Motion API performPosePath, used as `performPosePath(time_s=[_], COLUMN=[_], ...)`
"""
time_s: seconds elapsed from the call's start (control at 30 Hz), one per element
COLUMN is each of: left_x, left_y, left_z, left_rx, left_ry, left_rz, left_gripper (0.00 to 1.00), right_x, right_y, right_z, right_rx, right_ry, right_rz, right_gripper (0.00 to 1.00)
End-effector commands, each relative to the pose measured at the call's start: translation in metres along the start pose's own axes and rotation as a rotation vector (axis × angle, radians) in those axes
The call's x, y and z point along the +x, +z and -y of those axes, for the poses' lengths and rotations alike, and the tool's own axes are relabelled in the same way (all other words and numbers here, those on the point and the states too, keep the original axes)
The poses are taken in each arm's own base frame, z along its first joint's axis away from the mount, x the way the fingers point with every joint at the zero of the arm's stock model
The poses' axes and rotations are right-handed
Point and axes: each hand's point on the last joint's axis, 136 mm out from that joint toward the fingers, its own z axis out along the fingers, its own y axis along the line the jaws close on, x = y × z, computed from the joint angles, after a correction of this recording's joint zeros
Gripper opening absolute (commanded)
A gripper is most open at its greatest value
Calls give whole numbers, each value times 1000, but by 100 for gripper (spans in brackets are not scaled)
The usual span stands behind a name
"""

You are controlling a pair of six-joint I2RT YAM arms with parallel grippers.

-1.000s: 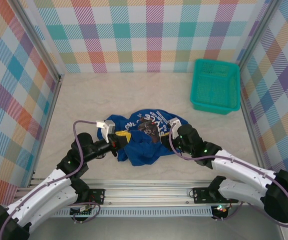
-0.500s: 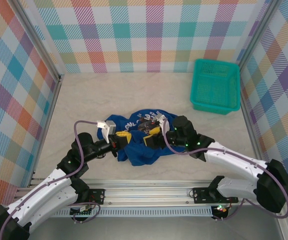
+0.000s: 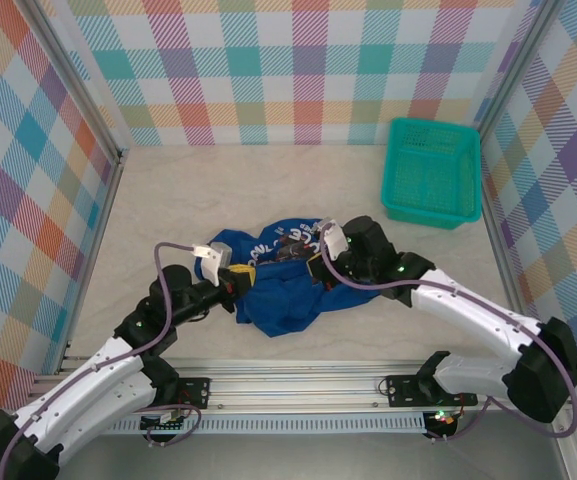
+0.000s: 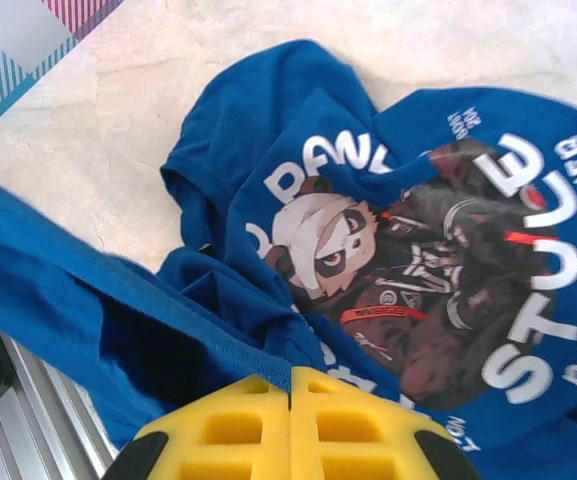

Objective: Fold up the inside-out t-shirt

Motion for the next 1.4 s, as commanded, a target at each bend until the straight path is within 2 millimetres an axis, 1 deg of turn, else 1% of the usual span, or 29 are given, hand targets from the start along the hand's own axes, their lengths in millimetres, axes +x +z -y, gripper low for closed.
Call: performPosePath(time_s=[0.0,0.13,0.23,0.33,0.47,0.57,0.67,0.73,0.87,1.0,1.1,1.2,1.3,1.37], left_x=[9,18,21,27,36,37,35,36,38,42,43,43,37,32], left_y=[7,19,23,25,26,30,38,45,64,82,92,97,94,88], left_z=[-14,-14,-11,-12,-13,-7,-1,-1,-2,-10,-15,-15,-14,-15], left_rx=[-70,-56,-38,-38,-58,-21,22,25,32,6,-11,-3,-6,-20], left_ry=[-9,-21,-19,-26,-60,-82,-92,-98,-100,-73,-56,-50,-45,-45], left_rz=[-68,-132,-159,-195,-276,-294,-294,-308,-348,-382,-403,-404,-375,-348], left_gripper=[0,5,11,15,25,35,43,47,49,48,42,24,7,3], right_x=[6,4,3,2,-4,-7,-5,-5,-5,-4,-3,-3,-2,-1], right_y=[-19,-20,-17,-17,-21,-20,-17,-17,-18,-16,-16,-18,-19,-21], right_z=[10,6,4,4,6,2,1,1,0,0,1,4,9,14], right_rx=[57,24,2,3,15,-8,-23,-23,-25,-32,-26,-9,23,54], right_ry=[-38,-40,-31,-33,-34,-33,-32,-33,-31,-25,-23,-28,-29,-32], right_rz=[-57,-83,-93,-93,-83,-69,-74,-70,-66,-67,-70,-70,-79,-86], right_gripper=[0,0,0,0,0,0,0,0,0,0,0,0,0,0])
